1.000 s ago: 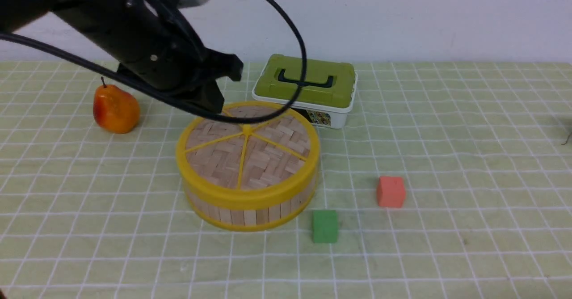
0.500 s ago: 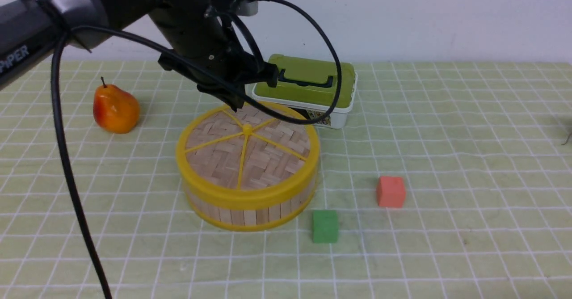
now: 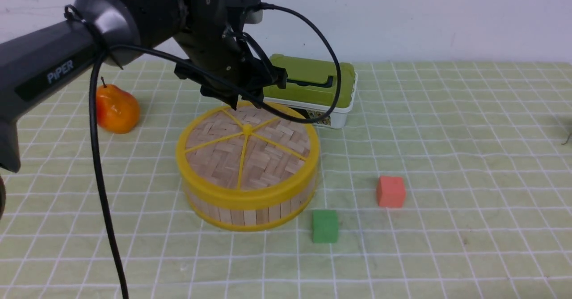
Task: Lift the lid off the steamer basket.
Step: Use the left arm to lift the lid of the steamer
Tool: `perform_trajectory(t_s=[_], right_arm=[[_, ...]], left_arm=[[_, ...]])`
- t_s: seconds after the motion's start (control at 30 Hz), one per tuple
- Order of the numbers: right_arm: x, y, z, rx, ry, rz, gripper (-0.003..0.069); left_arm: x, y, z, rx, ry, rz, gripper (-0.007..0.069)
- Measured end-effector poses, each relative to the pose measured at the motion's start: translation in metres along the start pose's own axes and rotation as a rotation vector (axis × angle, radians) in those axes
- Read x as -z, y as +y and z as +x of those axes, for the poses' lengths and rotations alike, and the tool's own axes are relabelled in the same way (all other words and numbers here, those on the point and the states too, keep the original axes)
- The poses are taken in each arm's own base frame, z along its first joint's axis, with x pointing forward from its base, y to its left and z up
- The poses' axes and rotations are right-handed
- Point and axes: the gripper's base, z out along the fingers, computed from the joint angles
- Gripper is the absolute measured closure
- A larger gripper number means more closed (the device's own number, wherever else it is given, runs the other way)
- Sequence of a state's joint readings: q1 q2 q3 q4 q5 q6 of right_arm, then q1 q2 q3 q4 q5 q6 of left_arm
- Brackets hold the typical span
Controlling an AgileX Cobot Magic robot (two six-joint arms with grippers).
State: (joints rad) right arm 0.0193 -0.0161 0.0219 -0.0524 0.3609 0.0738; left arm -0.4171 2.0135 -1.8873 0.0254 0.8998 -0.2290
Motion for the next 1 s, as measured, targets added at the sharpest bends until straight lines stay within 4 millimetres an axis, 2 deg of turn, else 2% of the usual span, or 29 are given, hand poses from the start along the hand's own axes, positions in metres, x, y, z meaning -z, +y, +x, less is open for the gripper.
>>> perform_trajectory(t_s=[0.07, 0.23, 0.3, 0.5, 0.57, 0.87, 1.0], right_arm=[[0.0, 0.0, 0.0, 0.0, 0.0, 0.0, 0.0418], [0.0, 0.0, 0.0, 0.0, 0.0, 0.0, 0.0418], [0.0, 0.0, 0.0, 0.0, 0.0, 0.0, 0.0418], [0.0, 0.0, 0.0, 0.0, 0.0, 0.0, 0.0418], [0.0, 0.0, 0.0, 0.0, 0.0, 0.0, 0.0418], [0.0, 0.0, 0.0, 0.0, 0.0, 0.0, 0.0418], [0.0, 0.0, 0.0, 0.0, 0.0, 0.0, 0.0418]], left_arm=[[-0.006, 0.0, 0.002, 0.002, 0.02, -0.002, 0.0231], [-0.018, 0.001, 0.007, 0.0, 0.062, -0.011, 0.0243], [-0.027, 0.002, 0.01, -0.001, 0.081, -0.016, 0.0272], [-0.037, 0.002, 0.014, -0.001, 0.109, -0.022, 0.0326], [-0.038, 0.002, 0.015, -0.001, 0.113, -0.023, 0.0338], [-0.037, 0.002, 0.014, -0.006, 0.115, -0.028, 0.0503], [-0.037, 0.002, 0.014, 0.001, 0.115, -0.029, 0.0515]])
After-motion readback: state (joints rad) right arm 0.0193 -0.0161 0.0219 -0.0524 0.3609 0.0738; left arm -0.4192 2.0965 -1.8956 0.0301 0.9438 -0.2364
